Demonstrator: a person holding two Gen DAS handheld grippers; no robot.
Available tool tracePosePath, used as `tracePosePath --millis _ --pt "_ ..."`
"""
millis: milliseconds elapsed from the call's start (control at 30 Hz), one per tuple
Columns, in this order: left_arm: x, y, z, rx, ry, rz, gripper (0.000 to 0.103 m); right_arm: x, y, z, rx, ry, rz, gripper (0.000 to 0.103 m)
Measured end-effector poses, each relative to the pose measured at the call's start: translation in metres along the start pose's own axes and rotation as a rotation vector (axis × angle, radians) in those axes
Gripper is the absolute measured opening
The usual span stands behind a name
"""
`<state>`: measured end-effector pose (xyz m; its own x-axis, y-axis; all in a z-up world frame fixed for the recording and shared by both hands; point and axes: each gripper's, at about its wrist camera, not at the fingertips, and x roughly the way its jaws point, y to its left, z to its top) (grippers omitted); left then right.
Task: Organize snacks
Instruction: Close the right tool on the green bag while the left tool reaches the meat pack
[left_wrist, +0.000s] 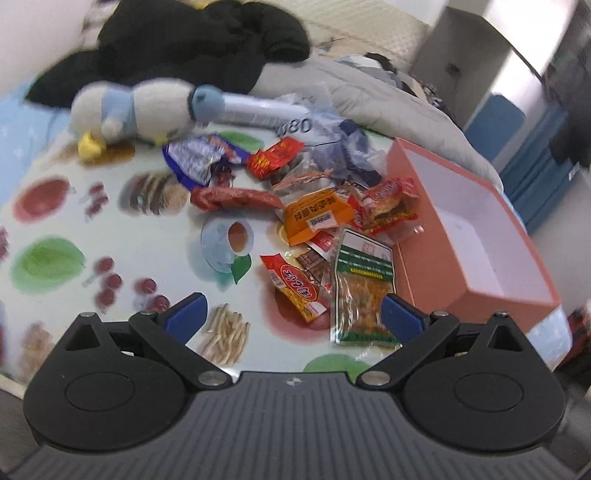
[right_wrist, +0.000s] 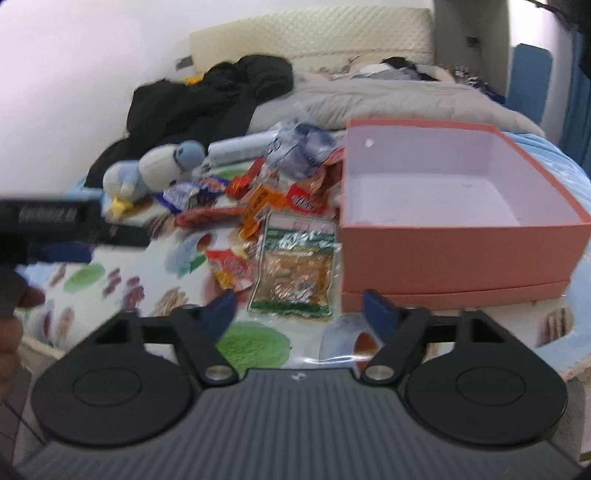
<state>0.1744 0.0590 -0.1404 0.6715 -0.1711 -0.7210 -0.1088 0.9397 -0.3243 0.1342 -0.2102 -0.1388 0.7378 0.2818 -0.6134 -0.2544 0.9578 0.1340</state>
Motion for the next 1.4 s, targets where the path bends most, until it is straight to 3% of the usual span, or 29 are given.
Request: tracePosePath --millis 100,233,600,900,1100,1233,1400 --pt "0.025 0.011 0.009 -0.041 0.026 -0.013 0.101 0.018 0.008 -0.006 -0.037 0.027 0.068 0.073" --pt "0.055 0.016 0.015 -0.055 0.049 -0.019 0.099 0.042 0.018 -0.008 -0.095 0.050 0.031 0.073" --pt "0.130 0.034 0.021 -0.115 0.170 -0.109 0.074 0.114 0.037 0.010 -0.146 0.103 -0.097 0.072" --pt "0.154 0.042 0.021 -0.121 0.175 -0.164 0.058 0.147 0.045 0.004 -0.180 0.167 -0.172 0.072" --pt "0.163 0.037 0.021 -0.101 0.171 -0.176 0.035 0.152 0.045 0.001 -0.178 0.176 -0.180 0.075" --pt "0.167 0.034 0.018 -0.085 0.160 -0.133 0.007 0.151 0.044 -0.001 -0.178 0.174 -0.175 0.067" --pt "0.158 0.036 0.013 -0.085 0.144 -0.119 0.004 0.148 0.045 0.001 -0.201 0.168 -0.166 0.054"
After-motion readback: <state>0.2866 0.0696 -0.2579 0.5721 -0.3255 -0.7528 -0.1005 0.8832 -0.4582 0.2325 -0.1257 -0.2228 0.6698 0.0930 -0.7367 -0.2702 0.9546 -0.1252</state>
